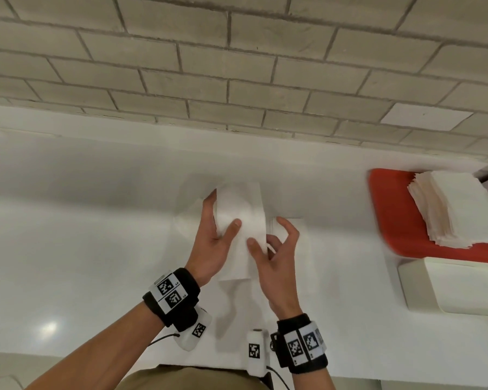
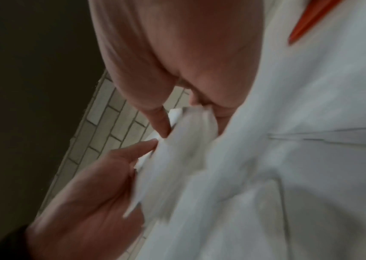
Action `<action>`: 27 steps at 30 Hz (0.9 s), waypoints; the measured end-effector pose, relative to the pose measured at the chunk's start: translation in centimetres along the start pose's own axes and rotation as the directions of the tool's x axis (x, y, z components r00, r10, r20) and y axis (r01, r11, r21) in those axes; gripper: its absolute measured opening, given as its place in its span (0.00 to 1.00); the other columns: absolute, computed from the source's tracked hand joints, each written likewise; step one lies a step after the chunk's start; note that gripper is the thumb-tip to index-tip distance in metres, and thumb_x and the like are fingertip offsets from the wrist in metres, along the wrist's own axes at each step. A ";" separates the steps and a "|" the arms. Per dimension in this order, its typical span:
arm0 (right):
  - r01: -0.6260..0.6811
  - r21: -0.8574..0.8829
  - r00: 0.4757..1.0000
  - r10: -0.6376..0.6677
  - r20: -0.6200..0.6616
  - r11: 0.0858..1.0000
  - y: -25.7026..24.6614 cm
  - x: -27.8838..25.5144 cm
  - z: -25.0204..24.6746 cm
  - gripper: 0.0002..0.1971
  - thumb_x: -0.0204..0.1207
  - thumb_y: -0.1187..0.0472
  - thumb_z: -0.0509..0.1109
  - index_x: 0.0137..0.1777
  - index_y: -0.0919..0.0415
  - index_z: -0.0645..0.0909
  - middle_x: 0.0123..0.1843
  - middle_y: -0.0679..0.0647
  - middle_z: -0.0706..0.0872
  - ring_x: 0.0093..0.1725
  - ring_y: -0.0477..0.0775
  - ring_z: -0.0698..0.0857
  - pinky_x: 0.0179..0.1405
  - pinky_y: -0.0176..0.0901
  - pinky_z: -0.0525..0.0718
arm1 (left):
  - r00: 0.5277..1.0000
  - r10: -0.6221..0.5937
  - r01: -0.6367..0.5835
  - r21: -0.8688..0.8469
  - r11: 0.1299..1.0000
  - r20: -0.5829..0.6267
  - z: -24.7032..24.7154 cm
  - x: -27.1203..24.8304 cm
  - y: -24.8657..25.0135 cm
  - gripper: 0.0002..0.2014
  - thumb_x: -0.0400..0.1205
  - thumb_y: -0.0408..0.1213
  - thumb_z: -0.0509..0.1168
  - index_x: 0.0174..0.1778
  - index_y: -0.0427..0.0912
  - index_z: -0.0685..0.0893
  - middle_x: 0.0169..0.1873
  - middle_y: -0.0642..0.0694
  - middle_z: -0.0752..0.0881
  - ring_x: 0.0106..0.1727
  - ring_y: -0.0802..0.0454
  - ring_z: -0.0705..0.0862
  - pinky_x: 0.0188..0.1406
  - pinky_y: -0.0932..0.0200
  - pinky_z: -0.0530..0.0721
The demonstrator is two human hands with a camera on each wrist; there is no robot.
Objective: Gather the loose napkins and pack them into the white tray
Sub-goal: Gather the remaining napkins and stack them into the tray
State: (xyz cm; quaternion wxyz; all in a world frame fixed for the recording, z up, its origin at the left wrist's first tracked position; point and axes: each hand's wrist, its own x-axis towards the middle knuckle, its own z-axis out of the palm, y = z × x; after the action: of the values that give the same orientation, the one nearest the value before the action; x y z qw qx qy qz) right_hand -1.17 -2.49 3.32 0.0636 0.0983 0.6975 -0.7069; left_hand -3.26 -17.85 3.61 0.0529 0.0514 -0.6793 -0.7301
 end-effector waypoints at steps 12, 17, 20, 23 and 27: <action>-0.157 -0.610 0.977 0.033 -0.209 0.777 8.8 4.7 -9.6 0.18 0.87 0.72 0.67 0.72 0.57 0.72 0.60 0.60 0.86 0.61 0.67 0.88 0.57 0.48 0.78 | 0.964 -0.161 0.263 0.839 0.477 -0.210 -8.6 6.4 -9.7 0.45 0.77 0.51 0.82 0.85 0.38 0.69 0.80 0.36 0.75 0.81 0.29 0.71 0.76 0.34 0.74; -0.054 -0.510 0.955 -0.105 -0.277 0.859 7.7 3.6 -9.0 0.23 0.88 0.72 0.66 0.72 0.44 0.72 0.57 0.52 0.86 0.54 0.58 0.89 0.54 0.53 0.86 | 0.929 -0.316 0.294 0.904 0.312 -0.193 -9.1 7.6 -9.9 0.48 0.74 0.62 0.81 0.83 0.42 0.70 0.76 0.37 0.76 0.78 0.33 0.71 0.74 0.35 0.72; -0.021 -0.448 0.926 -0.152 -0.346 0.894 7.1 3.3 -9.0 0.22 0.88 0.70 0.67 0.69 0.40 0.73 0.57 0.49 0.87 0.53 0.57 0.90 0.51 0.54 0.88 | 0.920 -0.367 0.295 0.862 0.411 -0.140 -9.1 8.4 -9.9 0.40 0.75 0.53 0.84 0.77 0.37 0.77 0.72 0.35 0.77 0.75 0.33 0.76 0.74 0.43 0.75; -0.084 -0.479 0.919 -0.118 -0.377 0.874 8.0 3.4 -9.4 0.21 0.87 0.71 0.66 0.69 0.43 0.72 0.58 0.53 0.87 0.56 0.59 0.89 0.58 0.59 0.88 | 0.932 -0.348 0.272 0.825 0.495 -0.099 -9.0 8.2 -10.0 0.33 0.76 0.45 0.84 0.73 0.38 0.80 0.67 0.36 0.83 0.70 0.35 0.81 0.67 0.50 0.78; -0.253 -0.633 0.928 0.000 -0.372 0.732 8.7 2.9 -8.9 0.19 0.87 0.65 0.72 0.74 0.58 0.71 0.65 0.63 0.80 0.59 0.70 0.85 0.57 0.57 0.83 | 0.942 -0.324 0.278 0.735 0.618 -0.085 -8.8 7.9 -9.5 0.37 0.74 0.35 0.85 0.77 0.41 0.73 0.62 0.44 0.85 0.60 0.43 0.82 0.59 0.56 0.79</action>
State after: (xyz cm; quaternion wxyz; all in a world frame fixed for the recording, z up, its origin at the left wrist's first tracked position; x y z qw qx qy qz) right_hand -1.58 6.35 -5.92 0.0196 0.2398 0.8960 -0.3732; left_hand -9.85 -27.01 -6.55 -0.1145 0.1607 -0.8983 -0.3927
